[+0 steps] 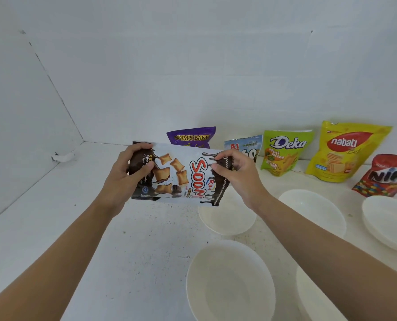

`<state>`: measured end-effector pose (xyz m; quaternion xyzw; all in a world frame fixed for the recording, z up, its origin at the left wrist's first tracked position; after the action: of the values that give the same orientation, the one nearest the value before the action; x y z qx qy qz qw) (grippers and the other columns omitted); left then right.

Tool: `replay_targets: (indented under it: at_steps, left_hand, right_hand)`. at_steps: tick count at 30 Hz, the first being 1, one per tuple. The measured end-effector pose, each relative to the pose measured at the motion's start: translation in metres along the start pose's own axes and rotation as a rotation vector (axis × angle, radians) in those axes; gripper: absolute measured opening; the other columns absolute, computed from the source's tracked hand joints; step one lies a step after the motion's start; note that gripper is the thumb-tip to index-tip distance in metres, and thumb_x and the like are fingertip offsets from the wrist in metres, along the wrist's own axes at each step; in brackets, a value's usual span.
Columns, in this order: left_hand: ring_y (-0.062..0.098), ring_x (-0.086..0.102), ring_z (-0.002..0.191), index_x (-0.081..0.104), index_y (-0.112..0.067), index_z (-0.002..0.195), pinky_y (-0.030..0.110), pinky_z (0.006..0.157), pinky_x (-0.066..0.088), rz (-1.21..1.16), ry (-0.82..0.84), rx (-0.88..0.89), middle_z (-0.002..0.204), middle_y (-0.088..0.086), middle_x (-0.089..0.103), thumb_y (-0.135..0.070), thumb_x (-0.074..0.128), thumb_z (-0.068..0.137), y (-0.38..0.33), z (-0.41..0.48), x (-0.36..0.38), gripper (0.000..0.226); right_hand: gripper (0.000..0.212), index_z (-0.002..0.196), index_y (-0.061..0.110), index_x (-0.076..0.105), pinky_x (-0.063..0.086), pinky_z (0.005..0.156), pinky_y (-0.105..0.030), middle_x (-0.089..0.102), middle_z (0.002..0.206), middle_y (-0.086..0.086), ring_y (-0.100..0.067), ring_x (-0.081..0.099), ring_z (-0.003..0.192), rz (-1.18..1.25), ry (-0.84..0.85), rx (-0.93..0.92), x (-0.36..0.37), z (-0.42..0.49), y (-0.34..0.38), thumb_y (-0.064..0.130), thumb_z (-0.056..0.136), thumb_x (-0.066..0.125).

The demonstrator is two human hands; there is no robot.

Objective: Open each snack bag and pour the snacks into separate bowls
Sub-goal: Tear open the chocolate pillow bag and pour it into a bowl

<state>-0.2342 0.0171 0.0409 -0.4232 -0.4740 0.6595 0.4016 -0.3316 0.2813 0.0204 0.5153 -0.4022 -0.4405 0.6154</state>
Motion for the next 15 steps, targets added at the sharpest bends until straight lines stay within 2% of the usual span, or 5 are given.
replay_targets:
  at_steps: [2,5,8,10,15]
  left_hand:
    - [0.034,0.058,0.124,0.059,-0.038,0.131,0.055,0.089,0.06,0.029,0.006,-0.004,0.139,0.004,0.054,-0.024,0.067,0.097,-0.001,0.0,0.004,0.038]
    - [0.024,0.056,0.125,0.061,-0.041,0.127,0.041,0.087,0.062,0.118,-0.008,0.01,0.137,-0.002,0.051,-0.024,0.065,0.098,-0.007,-0.001,0.011,0.033]
    - [0.011,0.054,0.123,0.061,-0.043,0.125,0.022,0.081,0.06,0.196,-0.014,0.041,0.136,-0.006,0.048,-0.025,0.062,0.1,-0.019,-0.001,0.02,0.031]
    - [0.003,0.053,0.119,0.06,-0.043,0.125,0.014,0.076,0.058,0.221,-0.019,0.072,0.135,-0.006,0.047,-0.025,0.061,0.1,-0.028,0.0,0.023,0.031]
    - [-0.017,0.053,0.108,0.06,-0.041,0.128,0.01,0.08,0.056,0.244,-0.069,0.168,0.133,-0.008,0.047,-0.025,0.06,0.101,-0.053,0.002,0.022,0.031]
  right_hand:
    - [0.017,0.089,0.017,0.069,0.062,0.067,-0.037,0.071,0.107,-0.016,-0.032,0.071,0.098,0.018,-0.023,0.01,-0.003,-0.003,-0.006,0.003,0.085,0.076]
    - [0.017,0.089,0.017,0.066,0.059,0.06,-0.027,0.069,0.108,-0.017,-0.033,0.069,0.1,0.032,-0.061,0.065,-0.007,-0.007,-0.022,0.002,0.086,0.074]
    - [0.018,0.089,0.019,0.065,0.063,0.072,-0.04,0.068,0.112,-0.013,-0.032,0.069,0.104,0.016,-0.091,0.096,-0.01,-0.006,-0.033,0.004,0.086,0.074]
    - [0.017,0.09,0.019,0.064,0.063,0.074,-0.042,0.068,0.113,-0.013,-0.03,0.07,0.102,0.019,-0.102,0.088,-0.013,-0.003,-0.028,0.005,0.088,0.073]
    - [0.02,0.09,0.022,0.062,0.062,0.075,-0.039,0.066,0.117,-0.014,-0.028,0.069,0.103,0.091,-0.107,0.004,-0.014,0.001,-0.007,0.003,0.091,0.069]
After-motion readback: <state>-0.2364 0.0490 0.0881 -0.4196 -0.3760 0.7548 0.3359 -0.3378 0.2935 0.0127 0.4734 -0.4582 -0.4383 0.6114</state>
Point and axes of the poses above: each hand's wrist, its own z-axis towards the middle knuckle, its own x-axis out of the palm, y = z × x, the point moved 7 cm from there along z, towards the middle knuckle
